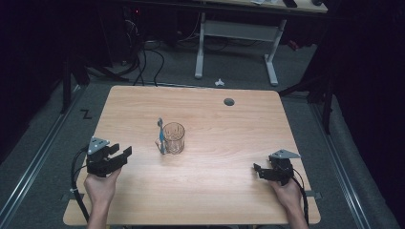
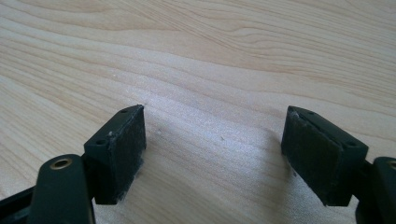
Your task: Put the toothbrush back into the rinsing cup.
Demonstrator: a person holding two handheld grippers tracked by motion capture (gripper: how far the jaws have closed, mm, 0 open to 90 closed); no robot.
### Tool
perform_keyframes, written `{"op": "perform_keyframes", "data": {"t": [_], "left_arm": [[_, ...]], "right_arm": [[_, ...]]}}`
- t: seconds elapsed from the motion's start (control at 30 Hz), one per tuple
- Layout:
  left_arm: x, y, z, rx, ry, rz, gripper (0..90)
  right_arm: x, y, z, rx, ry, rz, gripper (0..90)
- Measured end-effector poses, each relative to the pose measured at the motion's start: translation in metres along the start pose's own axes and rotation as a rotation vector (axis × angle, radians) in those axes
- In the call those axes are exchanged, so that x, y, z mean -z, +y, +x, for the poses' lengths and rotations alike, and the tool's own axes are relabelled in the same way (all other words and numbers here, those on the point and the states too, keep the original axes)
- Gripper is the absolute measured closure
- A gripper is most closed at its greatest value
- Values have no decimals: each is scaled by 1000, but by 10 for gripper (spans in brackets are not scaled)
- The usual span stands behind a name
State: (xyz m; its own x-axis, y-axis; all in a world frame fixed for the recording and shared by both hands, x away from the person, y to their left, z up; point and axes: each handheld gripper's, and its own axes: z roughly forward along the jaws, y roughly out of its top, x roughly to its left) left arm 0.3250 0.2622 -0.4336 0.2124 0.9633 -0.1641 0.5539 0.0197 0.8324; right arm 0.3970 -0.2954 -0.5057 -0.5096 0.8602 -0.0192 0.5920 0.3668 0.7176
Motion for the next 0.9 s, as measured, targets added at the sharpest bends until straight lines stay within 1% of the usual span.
{"op": "perform_keyframes", "data": {"t": [0.43, 0.9], "left_arm": [[-7, -9, 3, 18, 10, 23, 466], [-20, -22, 2, 40, 12, 54, 450]], "right_arm": [[0, 0, 0, -2, 0, 1, 221], [0, 0, 0, -2, 0, 1, 221]]}}
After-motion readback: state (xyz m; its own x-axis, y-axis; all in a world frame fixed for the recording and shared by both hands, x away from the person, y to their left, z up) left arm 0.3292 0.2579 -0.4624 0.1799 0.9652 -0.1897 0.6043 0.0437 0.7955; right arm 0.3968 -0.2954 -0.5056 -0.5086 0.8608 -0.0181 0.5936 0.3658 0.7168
